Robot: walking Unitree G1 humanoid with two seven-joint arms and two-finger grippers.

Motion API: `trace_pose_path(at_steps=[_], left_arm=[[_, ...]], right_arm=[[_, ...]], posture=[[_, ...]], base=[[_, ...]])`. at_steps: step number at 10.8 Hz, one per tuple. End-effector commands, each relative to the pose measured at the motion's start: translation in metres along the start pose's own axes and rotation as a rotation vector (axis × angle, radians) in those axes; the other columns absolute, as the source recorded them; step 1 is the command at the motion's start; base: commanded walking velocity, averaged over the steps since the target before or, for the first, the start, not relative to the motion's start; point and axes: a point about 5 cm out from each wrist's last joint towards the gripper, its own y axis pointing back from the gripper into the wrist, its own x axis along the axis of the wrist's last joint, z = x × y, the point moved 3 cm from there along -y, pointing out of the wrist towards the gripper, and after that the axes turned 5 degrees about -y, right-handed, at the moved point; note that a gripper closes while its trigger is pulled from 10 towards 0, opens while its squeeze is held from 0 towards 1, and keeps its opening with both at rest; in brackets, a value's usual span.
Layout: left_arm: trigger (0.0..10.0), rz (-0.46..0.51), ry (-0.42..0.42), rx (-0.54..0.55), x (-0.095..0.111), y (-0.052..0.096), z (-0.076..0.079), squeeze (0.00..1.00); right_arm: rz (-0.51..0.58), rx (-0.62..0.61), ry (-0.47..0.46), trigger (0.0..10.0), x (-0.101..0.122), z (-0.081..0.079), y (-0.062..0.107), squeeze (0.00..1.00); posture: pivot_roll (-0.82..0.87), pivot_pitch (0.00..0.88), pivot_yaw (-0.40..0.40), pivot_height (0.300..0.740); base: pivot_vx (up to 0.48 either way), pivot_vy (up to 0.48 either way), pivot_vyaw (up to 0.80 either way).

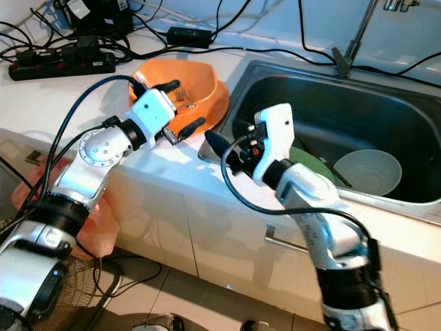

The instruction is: Kitchen organization

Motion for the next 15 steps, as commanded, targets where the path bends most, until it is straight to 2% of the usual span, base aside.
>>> trace_pose_path(at_steps=[1,3,4,5,6,7,8,9,12,13,14,15], left_arm=[[10.0,0.018,-0.031,-0.031,0.003,-0.004,0.001,0.00],[9.9,-0.013,-0.062,-0.054,-0.007,-0.005,0.001,0.00],[6.8,-0.022,-0.070,-0.062,-0.010,-0.006,0.000,0.00],[3.0,-0.035,-0.078,-0.077,-0.012,-0.007,0.000,0.00],[1.8,-0.043,-0.083,-0.089,-0.014,-0.008,0.002,0.00],[1.2,-0.053,-0.090,-0.098,-0.016,-0.009,0.005,0.00],[4.6,-0.055,-0.110,-0.110,-0.016,-0.011,0.007,0.00],[10.0,-0.055,-0.126,-0.108,-0.015,-0.014,0.008,0.00],[10.0,-0.067,-0.152,-0.090,-0.013,-0.020,0.006,0.00],[8.5,-0.068,-0.170,-0.091,-0.011,-0.022,0.005,0.00],[0.4,-0.066,-0.175,-0.091,-0.009,-0.023,0.004,0.00],[0.4,-0.063,-0.170,-0.089,-0.008,-0.024,0.004,0.00]], right_arm=[[-0.007,0.006,-0.009,10.0,0.001,-0.002,0.003,0.00],[-0.005,0.011,-0.007,10.0,0.003,-0.006,0.005,0.00],[-0.007,0.013,-0.006,10.0,0.004,-0.006,0.007,0.00],[-0.010,0.012,-0.008,10.0,0.004,-0.007,0.010,0.00],[-0.012,0.012,-0.009,10.0,0.003,-0.008,0.011,0.00],[-0.015,0.013,-0.011,10.0,0.003,-0.010,0.013,0.00],[-0.018,0.012,-0.010,10.0,0.003,-0.011,0.014,0.00],[-0.018,0.006,-0.011,10.0,0.003,-0.011,0.014,0.00],[-0.019,-0.005,-0.012,10.0,0.004,-0.011,0.016,0.00],[-0.017,-0.012,-0.011,10.0,0.005,-0.010,0.016,0.00],[-0.015,-0.016,-0.012,10.0,0.005,-0.010,0.016,0.00],[-0.013,-0.018,-0.014,10.0,0.005,-0.010,0.016,0.00]], posture=[[0.10,0.111,-0.007,0.740],[0.09,0.113,-0.006,0.740],[0.08,0.117,-0.006,0.740],[0.08,0.118,-0.005,0.740],[0.07,0.120,-0.004,0.740],[0.06,0.123,-0.002,0.740],[0.06,0.126,0.001,0.740],[0.05,0.126,0.002,0.740],[0.04,0.125,0.004,0.740],[0.03,0.124,0.005,0.740],[0.03,0.124,0.007,0.740],[0.03,0.123,0.009,0.740]], base=[[0.000,0.000,0.00],[0.000,0.000,0.00],[0.000,0.000,0.00],[0.000,0.000,0.00],[0.000,0.000,0.00],[0.000,0.000,0.00],[0.000,0.000,0.00],[0.000,0.000,0.00],[0.000,0.000,0.00],[0.000,0.000,0.00],[0.000,0.000,0.00],[0.000,0.000,0.00]])
